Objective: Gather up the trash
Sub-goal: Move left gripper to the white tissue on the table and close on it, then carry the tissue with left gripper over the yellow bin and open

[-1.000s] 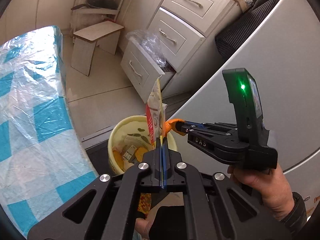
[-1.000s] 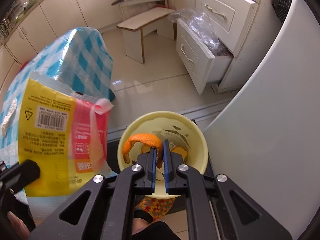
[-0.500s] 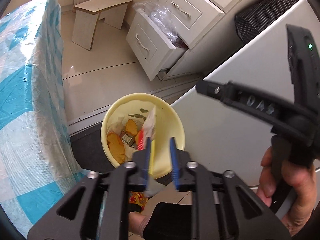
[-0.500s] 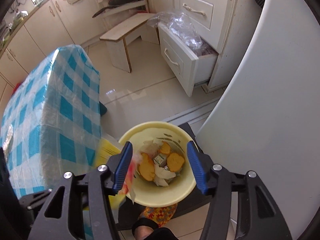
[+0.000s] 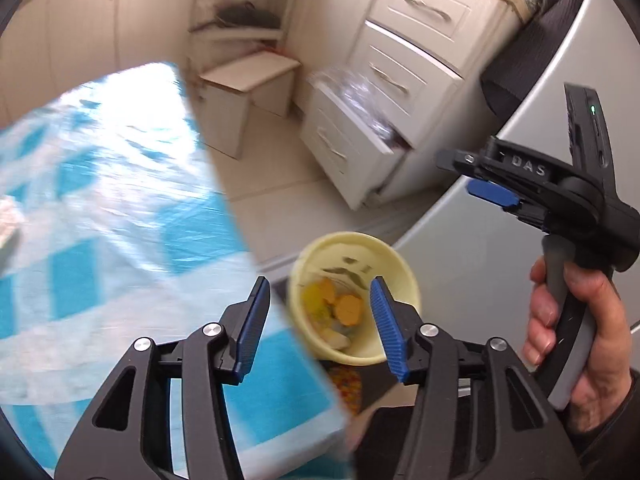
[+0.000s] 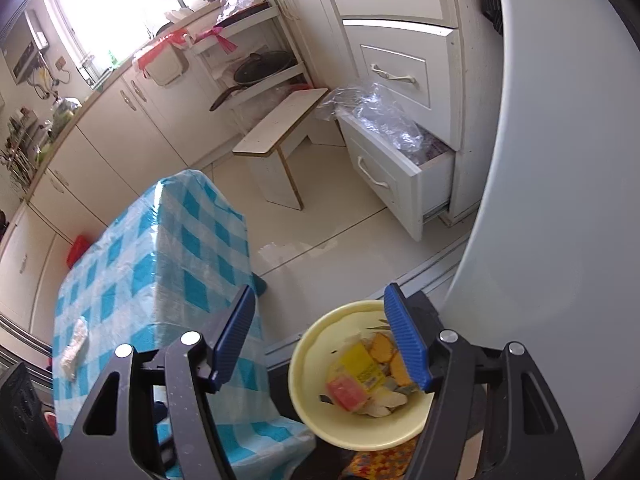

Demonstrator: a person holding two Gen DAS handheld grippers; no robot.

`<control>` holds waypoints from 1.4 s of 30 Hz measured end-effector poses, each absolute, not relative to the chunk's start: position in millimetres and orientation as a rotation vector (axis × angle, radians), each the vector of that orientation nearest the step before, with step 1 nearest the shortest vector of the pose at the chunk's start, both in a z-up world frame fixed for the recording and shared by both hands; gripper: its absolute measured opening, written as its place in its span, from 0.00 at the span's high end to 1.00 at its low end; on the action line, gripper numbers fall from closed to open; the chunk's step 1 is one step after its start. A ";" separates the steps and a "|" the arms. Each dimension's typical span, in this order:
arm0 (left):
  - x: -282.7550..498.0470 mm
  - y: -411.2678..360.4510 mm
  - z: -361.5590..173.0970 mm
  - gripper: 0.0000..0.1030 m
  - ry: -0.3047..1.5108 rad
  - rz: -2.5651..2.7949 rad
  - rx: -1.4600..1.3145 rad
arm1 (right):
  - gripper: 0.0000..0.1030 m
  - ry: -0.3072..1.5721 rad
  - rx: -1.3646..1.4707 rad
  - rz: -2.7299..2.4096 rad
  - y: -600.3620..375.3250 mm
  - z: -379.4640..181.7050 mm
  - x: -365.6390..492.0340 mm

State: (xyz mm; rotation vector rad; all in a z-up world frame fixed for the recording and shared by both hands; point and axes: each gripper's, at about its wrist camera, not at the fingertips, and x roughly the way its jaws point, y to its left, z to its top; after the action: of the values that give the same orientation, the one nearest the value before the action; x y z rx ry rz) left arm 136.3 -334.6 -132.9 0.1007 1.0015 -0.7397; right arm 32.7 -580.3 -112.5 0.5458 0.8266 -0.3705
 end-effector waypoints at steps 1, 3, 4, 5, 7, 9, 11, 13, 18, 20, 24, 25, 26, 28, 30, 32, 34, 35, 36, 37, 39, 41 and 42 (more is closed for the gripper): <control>138.9 -319.6 -127.8 0.51 0.974 -0.706 0.114 | 0.36 0.823 0.550 -0.361 -577.5 -111.6 34.6; 145.9 -292.2 -120.2 0.50 0.924 -0.634 0.153 | 0.35 0.826 0.546 -0.343 -569.5 -110.9 39.5; 149.2 -279.0 -117.3 0.49 0.902 -0.599 0.177 | 0.35 0.829 0.541 -0.333 -565.7 -111.0 42.4; 153.2 -262.5 -114.9 0.48 0.878 -0.558 0.204 | 0.35 0.831 0.537 -0.324 -561.2 -110.7 45.1; 163.6 -229.6 -113.3 0.45 0.840 -0.464 0.261 | 0.35 0.833 0.530 -0.306 -553.7 -110.2 50.3; 179.6 -200.8 -117.3 0.45 0.832 -0.384 0.299 | 0.35 0.833 0.524 -0.289 -546.4 -109.6 54.4; 198.4 -170.1 -121.4 0.45 0.846 -0.319 0.303 | 0.35 0.833 0.519 -0.270 -540.3 -109.1 59.5; 215.3 -152.1 -127.1 0.45 0.867 -0.285 0.324 | 0.35 0.836 0.511 -0.258 -534.6 -109.6 63.4; 242.8 -135.1 -142.9 0.45 0.893 -0.247 0.401 | 0.35 0.850 0.493 -0.237 -523.3 -112.6 73.4; 248.3 -134.0 -149.4 0.45 0.903 -0.237 0.419 | 0.35 0.854 0.488 -0.235 -521.3 -113.6 75.6; 256.5 -129.0 -155.6 0.45 0.912 -0.223 0.408 | 0.35 0.868 0.488 -0.229 -520.2 -117.0 78.6; 257.5 -127.6 -157.5 0.45 0.915 -0.224 0.401 | 0.35 0.875 0.483 -0.227 -519.3 -118.0 79.6; 258.9 -127.2 -159.6 0.45 0.922 -0.228 0.392 | 0.35 0.888 0.471 -0.227 -517.6 -119.8 81.1; 260.4 -126.7 -161.0 0.46 0.922 -0.229 0.372 | 0.35 0.929 0.441 -0.229 -512.2 -124.8 86.4; 263.0 -124.9 -161.1 0.60 0.938 -0.247 0.326 | 0.35 0.992 0.399 -0.228 -505.7 -133.9 92.1; 263.7 -126.1 -161.5 0.80 0.950 -0.251 0.300 | 0.35 1.044 0.351 -0.217 -497.3 -141.6 96.1; 260.0 -130.5 -160.8 0.91 0.947 -0.260 0.295 | 0.35 1.058 0.298 -0.210 -489.0 -143.4 97.4; 256.3 -133.0 -159.3 0.91 0.941 -0.270 0.290 | 0.35 1.057 0.278 -0.208 -486.2 -143.8 96.9; 251.8 -135.9 -157.5 0.92 0.934 -0.280 0.288 | 0.35 1.057 0.263 -0.207 -484.1 -143.7 96.5; 246.6 -139.1 -155.3 0.92 0.923 -0.287 0.290 | 0.35 1.057 0.259 -0.206 -483.1 -144.4 96.5; 236.3 -146.0 -150.5 0.92 0.905 -0.301 0.296 | 0.35 1.057 0.264 -0.198 -482.9 -144.9 95.6; 226.3 -152.9 -145.2 0.92 0.888 -0.314 0.300 | 0.35 1.054 0.264 -0.192 -482.5 -143.6 94.4; 221.8 -156.3 -142.2 0.92 0.881 -0.323 0.302 | 0.35 1.050 0.263 -0.188 -481.5 -142.4 93.9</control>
State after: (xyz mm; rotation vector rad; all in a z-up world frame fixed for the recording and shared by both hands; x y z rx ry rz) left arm 221.8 -156.3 -142.2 0.3020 0.8806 -0.3228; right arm 93.9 -481.5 -142.4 0.2629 1.0502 -0.1875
